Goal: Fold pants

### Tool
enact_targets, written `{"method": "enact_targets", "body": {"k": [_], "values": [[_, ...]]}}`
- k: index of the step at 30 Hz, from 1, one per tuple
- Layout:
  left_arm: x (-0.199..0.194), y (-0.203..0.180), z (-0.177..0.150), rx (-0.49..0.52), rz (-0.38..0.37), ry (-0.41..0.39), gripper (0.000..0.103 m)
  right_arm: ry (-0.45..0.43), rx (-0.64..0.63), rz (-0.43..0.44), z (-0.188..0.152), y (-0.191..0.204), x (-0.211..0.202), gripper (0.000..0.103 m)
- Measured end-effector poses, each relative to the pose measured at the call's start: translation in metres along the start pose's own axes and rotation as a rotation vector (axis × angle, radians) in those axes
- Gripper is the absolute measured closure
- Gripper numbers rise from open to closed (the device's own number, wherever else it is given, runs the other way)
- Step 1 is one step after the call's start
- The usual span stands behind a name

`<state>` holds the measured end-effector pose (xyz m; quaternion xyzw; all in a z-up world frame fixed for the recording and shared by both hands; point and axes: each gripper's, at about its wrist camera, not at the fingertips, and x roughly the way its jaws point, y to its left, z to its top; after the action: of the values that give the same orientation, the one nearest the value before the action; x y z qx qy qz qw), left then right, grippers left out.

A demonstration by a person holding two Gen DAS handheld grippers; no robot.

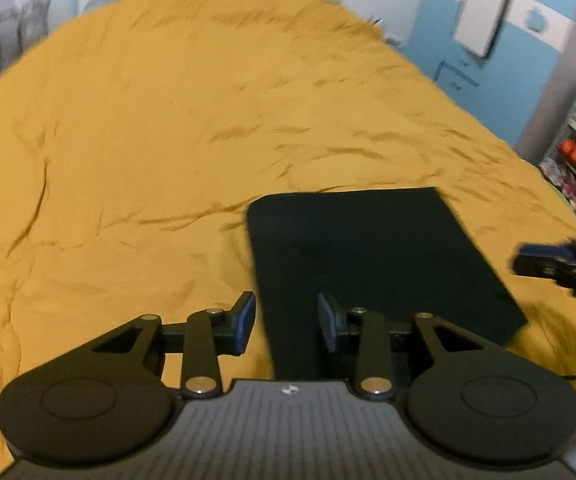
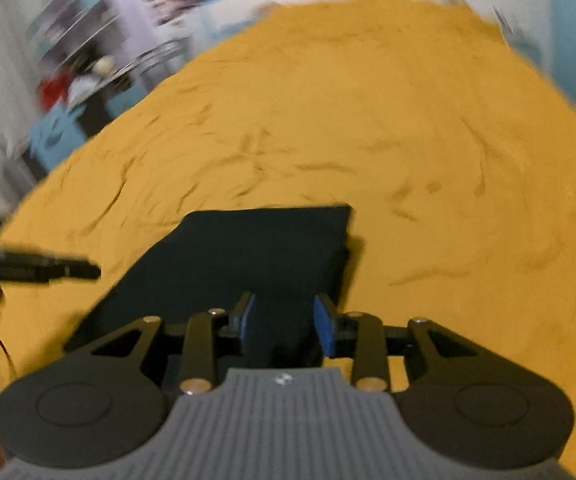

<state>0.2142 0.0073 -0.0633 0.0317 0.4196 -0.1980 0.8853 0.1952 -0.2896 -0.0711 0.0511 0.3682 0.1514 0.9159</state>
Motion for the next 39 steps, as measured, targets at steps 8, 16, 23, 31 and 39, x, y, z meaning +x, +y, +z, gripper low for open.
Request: {"method": "enact_targets", "body": {"k": [8, 16, 23, 31, 39], "values": [[0.017, -0.027, -0.058, -0.015, 0.054, 0.048, 0.062, 0.034, -0.139, -0.081, -0.043, 0.029, 0.025, 0.074], [0.018, -0.017, -0.068, -0.023, 0.027, 0.114, 0.062, 0.095, -0.130, -0.071, -0.060, 0.019, 0.034, 0.074], [0.002, 0.013, -0.018, -0.052, -0.044, 0.004, 0.062, 0.012, -0.033, -0.023, -0.013, -0.013, 0.021, 0.077], [0.063, 0.045, 0.041, -0.154, -0.060, -0.089, 0.069, -0.011, 0.031, -0.017, 0.037, -0.044, 0.084, 0.089], [0.124, 0.058, 0.040, -0.186, 0.006, -0.022, 0.076, 0.060, 0.058, -0.071, 0.040, -0.065, 0.144, 0.103]]}}
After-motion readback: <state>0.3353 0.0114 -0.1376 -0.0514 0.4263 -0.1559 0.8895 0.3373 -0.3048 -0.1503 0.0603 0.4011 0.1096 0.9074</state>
